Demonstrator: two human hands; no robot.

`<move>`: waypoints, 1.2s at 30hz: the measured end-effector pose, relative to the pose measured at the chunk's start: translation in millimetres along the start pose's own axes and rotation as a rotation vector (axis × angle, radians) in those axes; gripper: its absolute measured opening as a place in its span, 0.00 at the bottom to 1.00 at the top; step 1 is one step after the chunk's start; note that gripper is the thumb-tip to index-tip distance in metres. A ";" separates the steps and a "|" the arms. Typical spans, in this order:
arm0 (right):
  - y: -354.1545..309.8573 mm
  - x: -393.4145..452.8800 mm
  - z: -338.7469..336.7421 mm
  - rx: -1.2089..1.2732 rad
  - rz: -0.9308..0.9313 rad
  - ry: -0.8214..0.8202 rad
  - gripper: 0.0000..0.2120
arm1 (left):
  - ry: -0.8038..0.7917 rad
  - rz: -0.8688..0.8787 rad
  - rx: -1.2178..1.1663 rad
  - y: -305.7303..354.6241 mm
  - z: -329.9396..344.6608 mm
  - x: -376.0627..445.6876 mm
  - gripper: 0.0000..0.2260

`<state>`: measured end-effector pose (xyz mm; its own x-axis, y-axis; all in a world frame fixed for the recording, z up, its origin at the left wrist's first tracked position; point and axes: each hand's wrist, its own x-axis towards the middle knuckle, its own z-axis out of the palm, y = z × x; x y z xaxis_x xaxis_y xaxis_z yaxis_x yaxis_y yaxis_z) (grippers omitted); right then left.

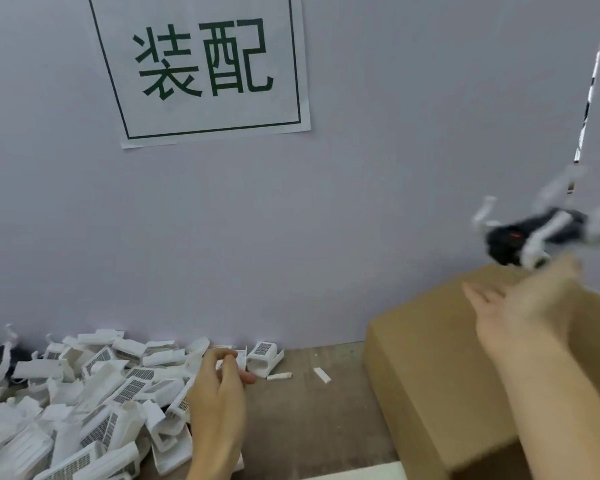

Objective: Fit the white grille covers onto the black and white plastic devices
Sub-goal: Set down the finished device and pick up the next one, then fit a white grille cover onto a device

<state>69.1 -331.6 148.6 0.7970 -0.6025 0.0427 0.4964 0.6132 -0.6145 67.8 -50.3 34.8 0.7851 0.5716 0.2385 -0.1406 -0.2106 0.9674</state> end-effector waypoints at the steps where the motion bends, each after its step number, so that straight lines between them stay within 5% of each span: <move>1: 8.0 -2.1 -1.4 -0.044 -0.025 0.011 0.20 | -0.022 0.013 0.032 -1.5 0.2 0.7 0.10; 3: 35.8 -12.3 4.6 -0.360 -0.025 -0.074 0.11 | -0.080 0.046 0.113 -1.1 -0.1 -0.3 0.11; 6: 92.0 -40.9 15.5 -0.809 0.053 -0.398 0.12 | -0.206 0.104 0.309 6.7 0.1 -4.6 0.10; 13: 193.8 -105.3 -16.6 -1.267 -0.059 -0.908 0.14 | -0.381 0.225 0.827 56.6 -19.0 37.0 0.09; 17: 200.1 -100.0 -21.2 -1.225 0.038 -0.924 0.13 | -0.523 0.240 1.179 79.2 -36.7 96.6 0.17; 22: 206.3 -99.4 -23.7 -1.191 0.145 -0.857 0.15 | -0.343 0.067 1.672 59.5 -111.6 183.0 0.29; 29: 211.2 -103.9 -13.7 -1.194 0.179 -0.781 0.18 | -0.070 -0.373 1.667 -3.8 -226.5 273.5 0.39; 36: 221.0 -92.1 -15.0 -1.087 0.301 -0.813 0.19 | -0.144 -0.286 1.767 -50.3 -242.0 296.2 0.36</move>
<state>100.2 -148.2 -2.9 0.9848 0.1735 0.0113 0.0572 -0.2616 -0.9635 161.4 321.5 77.3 0.7214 0.6925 -0.0051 0.6643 -0.6942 -0.2771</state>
